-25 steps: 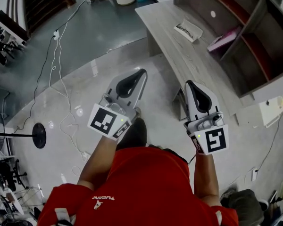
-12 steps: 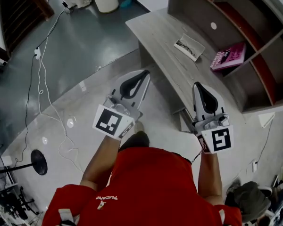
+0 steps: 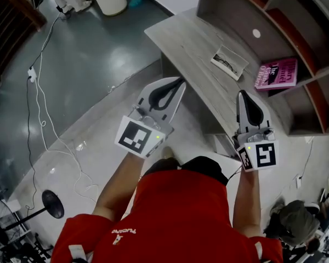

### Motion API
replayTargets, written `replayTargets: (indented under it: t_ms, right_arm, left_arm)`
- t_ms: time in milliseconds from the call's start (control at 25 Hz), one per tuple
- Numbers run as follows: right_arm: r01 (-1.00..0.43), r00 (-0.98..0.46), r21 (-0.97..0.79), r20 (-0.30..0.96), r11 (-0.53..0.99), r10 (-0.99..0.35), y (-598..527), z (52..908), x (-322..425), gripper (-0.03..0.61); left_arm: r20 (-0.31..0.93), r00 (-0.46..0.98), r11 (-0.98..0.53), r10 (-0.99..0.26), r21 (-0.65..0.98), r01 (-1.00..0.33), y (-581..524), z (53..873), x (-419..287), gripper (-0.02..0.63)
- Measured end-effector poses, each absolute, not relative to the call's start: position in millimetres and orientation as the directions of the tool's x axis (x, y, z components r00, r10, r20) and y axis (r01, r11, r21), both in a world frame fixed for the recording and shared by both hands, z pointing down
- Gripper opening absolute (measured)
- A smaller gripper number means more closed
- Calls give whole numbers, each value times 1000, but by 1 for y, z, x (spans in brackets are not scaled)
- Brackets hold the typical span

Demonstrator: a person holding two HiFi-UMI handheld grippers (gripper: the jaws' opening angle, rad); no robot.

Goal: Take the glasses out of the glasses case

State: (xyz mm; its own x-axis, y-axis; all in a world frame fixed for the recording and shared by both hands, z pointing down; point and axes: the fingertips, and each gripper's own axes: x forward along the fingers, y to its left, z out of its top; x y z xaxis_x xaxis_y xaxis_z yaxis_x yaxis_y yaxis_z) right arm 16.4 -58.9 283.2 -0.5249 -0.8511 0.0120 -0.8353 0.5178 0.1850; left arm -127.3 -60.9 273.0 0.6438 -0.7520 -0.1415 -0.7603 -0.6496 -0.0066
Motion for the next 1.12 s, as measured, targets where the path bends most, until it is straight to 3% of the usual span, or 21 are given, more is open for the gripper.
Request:
replayTargets:
  t_ms: [560,1120]
  right_arm:
    - [-825,-491,271,90,495,-867,-153,308,39,5]
    - [-776,-517,279,234,566,-824,-253,368,79,5]
  left_arm:
    - [-95,690,-694,-717,7,-720,-149,294,-98,14]
    - [-66,694,-696,-717,10,-718,-240,314,-44,14]
